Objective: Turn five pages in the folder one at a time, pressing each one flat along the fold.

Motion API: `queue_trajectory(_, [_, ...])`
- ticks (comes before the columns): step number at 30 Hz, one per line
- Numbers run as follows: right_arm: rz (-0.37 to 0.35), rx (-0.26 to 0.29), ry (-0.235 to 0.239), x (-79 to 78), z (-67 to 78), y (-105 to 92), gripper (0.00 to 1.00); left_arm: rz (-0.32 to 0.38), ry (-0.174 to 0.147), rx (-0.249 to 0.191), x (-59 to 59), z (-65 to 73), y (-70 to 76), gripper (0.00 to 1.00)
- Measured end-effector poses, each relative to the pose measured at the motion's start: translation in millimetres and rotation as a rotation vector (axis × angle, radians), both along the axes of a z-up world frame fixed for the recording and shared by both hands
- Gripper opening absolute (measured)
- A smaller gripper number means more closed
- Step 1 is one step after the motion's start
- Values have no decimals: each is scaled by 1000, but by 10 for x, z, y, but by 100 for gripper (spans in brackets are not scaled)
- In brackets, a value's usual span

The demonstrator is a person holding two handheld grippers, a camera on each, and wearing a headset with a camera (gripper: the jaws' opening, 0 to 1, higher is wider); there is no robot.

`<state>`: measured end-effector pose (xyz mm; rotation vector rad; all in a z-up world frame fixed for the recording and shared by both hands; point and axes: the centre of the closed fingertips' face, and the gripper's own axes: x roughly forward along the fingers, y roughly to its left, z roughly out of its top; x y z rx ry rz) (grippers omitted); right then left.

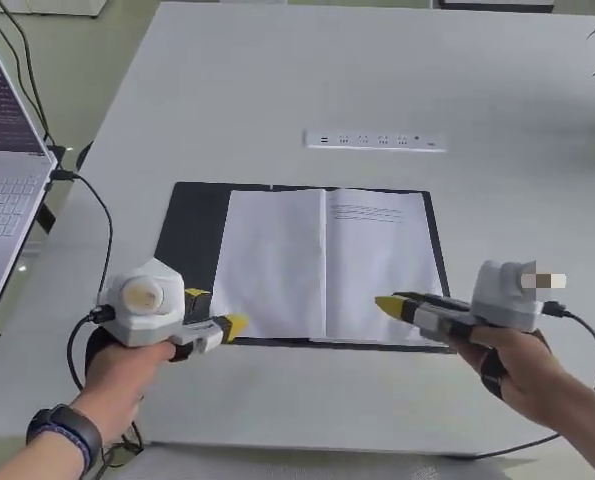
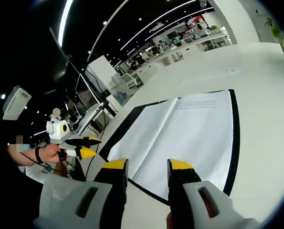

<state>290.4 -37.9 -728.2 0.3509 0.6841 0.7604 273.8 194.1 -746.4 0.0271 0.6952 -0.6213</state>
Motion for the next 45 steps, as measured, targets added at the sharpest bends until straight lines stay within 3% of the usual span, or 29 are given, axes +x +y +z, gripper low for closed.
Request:
queue_trajectory(11, [-62, -79, -99, -17, 320, -500, 43, -7, -46, 14, -8, 255, 126, 50])
queue_trajectory(17, [-72, -145, -130, -153, 363, -646, 52, 17, -69, 16, -56, 404, 213, 56])
queue_trajectory(22, [-56, -187, -150, -288, 399, -688, 57, 23, -64, 17, -125, 440, 272, 62])
queue_trajectory(26, [-36, -228, -161, -404, 427, -665, 60, 18, -55, 29, -211, 430, 288, 66])
queue_trajectory(33, [-24, -259, -145, -561, 382, -675, 65, 39, -51, 8, -301, 445, 284, 70])
queue_trajectory(45, [-50, -264, -126, -617, 327, -762, 66, 39, -40, 13, -378, 479, 237, 70])
